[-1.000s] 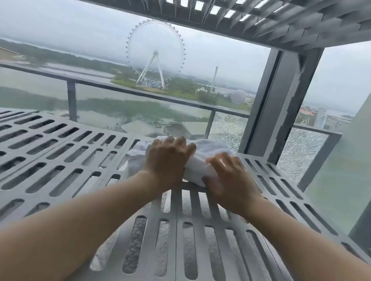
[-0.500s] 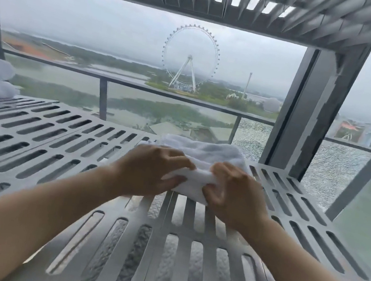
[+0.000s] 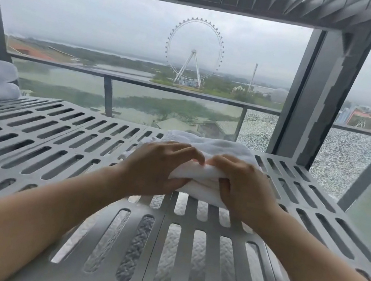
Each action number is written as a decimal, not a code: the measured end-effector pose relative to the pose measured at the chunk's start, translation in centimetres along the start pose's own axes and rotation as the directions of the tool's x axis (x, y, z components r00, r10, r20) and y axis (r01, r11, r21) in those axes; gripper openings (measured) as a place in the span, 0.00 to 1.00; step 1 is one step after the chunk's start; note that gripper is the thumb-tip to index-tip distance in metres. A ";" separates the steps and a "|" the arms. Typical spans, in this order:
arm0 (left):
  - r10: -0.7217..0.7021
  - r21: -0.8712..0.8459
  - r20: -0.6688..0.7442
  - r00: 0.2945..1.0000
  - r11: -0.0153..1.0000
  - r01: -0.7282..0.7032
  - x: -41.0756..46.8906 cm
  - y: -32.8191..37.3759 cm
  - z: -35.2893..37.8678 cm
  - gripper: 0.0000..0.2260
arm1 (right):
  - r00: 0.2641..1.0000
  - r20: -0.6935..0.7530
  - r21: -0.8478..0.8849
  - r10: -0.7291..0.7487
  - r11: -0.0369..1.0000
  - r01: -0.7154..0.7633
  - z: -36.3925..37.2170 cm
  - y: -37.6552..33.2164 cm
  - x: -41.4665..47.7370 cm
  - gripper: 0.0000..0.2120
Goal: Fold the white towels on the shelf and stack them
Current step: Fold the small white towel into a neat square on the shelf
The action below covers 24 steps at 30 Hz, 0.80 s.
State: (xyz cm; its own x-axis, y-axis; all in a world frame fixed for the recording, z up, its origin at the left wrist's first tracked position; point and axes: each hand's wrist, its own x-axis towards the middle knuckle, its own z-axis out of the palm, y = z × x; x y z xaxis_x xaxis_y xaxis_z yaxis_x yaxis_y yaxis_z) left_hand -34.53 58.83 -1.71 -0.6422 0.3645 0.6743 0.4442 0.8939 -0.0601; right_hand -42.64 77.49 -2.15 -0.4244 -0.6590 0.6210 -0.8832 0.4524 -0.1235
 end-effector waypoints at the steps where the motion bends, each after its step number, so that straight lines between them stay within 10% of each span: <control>1: 0.006 0.004 0.005 1.000 1.000 -0.006 0.0 -0.1 0.0 0.17 | 0.999 -0.053 -0.002 0.004 1.000 -0.004 -0.1 0.0 0.0 0.19; 12: -0.116 -0.078 -0.152 0.981 0.991 0.105 0.0 -0.5 1.2 0.13 | 0.990 0.094 0.084 0.108 0.990 -0.116 0.3 -0.1 0.0 0.24; 24: -0.205 -0.016 0.044 0.978 0.978 0.206 -0.3 -0.3 1.6 0.13 | 0.971 -0.184 -0.138 0.150 0.974 -0.177 -1.1 1.9 0.5 0.08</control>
State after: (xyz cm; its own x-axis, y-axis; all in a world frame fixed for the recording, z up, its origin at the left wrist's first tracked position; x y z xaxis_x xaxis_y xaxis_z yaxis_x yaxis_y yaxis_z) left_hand -35.48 58.90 -3.04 -0.7464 0.1846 0.6394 0.3123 0.9456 0.0916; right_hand -44.31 78.68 -1.23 -0.5082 -0.4613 0.7273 -0.7580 0.6405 -0.1235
